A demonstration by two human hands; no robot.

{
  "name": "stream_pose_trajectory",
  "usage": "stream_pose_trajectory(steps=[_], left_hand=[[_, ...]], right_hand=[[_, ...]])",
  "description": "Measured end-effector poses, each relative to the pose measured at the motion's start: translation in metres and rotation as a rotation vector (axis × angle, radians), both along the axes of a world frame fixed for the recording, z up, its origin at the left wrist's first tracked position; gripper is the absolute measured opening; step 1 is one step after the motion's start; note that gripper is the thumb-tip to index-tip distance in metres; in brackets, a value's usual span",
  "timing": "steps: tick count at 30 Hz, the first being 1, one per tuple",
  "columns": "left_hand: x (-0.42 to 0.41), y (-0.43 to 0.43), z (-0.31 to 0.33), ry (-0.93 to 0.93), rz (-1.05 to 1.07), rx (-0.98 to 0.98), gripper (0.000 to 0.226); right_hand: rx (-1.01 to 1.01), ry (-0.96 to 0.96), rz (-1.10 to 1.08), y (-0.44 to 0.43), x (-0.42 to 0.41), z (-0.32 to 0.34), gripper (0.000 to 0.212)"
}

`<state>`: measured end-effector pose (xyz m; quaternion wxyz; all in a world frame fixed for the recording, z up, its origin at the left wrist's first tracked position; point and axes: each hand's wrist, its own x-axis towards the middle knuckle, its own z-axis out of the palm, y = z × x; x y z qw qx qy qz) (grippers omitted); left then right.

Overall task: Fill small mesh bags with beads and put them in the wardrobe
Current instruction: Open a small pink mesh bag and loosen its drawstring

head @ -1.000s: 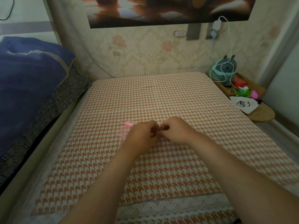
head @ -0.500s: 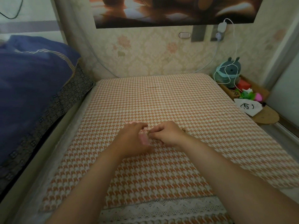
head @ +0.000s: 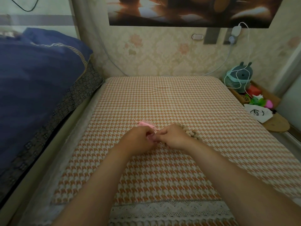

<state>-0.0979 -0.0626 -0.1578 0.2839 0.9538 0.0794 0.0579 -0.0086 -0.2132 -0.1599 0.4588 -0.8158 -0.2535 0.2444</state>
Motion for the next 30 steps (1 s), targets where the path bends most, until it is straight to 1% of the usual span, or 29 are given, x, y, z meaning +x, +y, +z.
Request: stream_pose_trajectory(steps=[2, 6, 8, 10, 12, 14, 18, 20, 22, 25, 28, 30], left_hand=[[0.0, 0.001, 0.001, 0.031, -0.003, 0.005, 0.029], [0.003, 0.001, 0.003, 0.138, -0.023, 0.029, 0.064], [0.006, -0.005, 0.003, 0.136, -0.025, 0.014, 0.072], [0.01, -0.012, 0.003, 0.082, -0.013, -0.015, 0.067], [0.018, -0.019, 0.001, 0.021, 0.017, -0.009, 0.048], [0.024, -0.024, -0.001, -0.014, 0.055, 0.076, 0.033], [0.03, -0.036, -0.006, -0.093, 0.077, 0.153, 0.027], [0.031, -0.038, -0.008, -0.062, 0.057, 0.151, 0.027], [0.032, -0.039, -0.009, -0.012, 0.035, 0.115, 0.029], [0.031, -0.036, -0.011, -0.066, 0.048, 0.137, 0.03], [0.031, -0.034, -0.012, -0.113, 0.063, 0.159, 0.028], [0.031, -0.034, -0.011, -0.115, 0.068, 0.121, 0.024]], right_hand=[[0.014, -0.048, -0.034, -0.002, 0.005, 0.003, 0.014], [-0.015, -0.202, -0.138, -0.015, 0.022, 0.005, 0.018], [-0.058, -0.276, -0.141, -0.023, 0.029, 0.002, 0.017], [-0.128, -0.337, -0.123, -0.029, 0.032, -0.002, 0.017], [-0.212, -0.386, -0.095, -0.032, 0.033, -0.005, 0.014], [-0.266, -0.452, -0.07, -0.032, 0.032, -0.005, 0.012], [-0.401, -0.658, -0.006, -0.028, 0.028, -0.005, 0.011], [-0.456, -0.73, 0.015, -0.024, 0.026, -0.005, 0.005], [-0.483, -0.772, 0.016, -0.02, 0.027, -0.007, 0.016], [-0.429, -0.742, -0.001, -0.02, 0.029, -0.009, 0.018], [-0.327, -0.585, -0.026, -0.024, 0.031, -0.009, 0.024], [-0.269, -0.481, -0.026, -0.026, 0.032, -0.008, 0.026]])
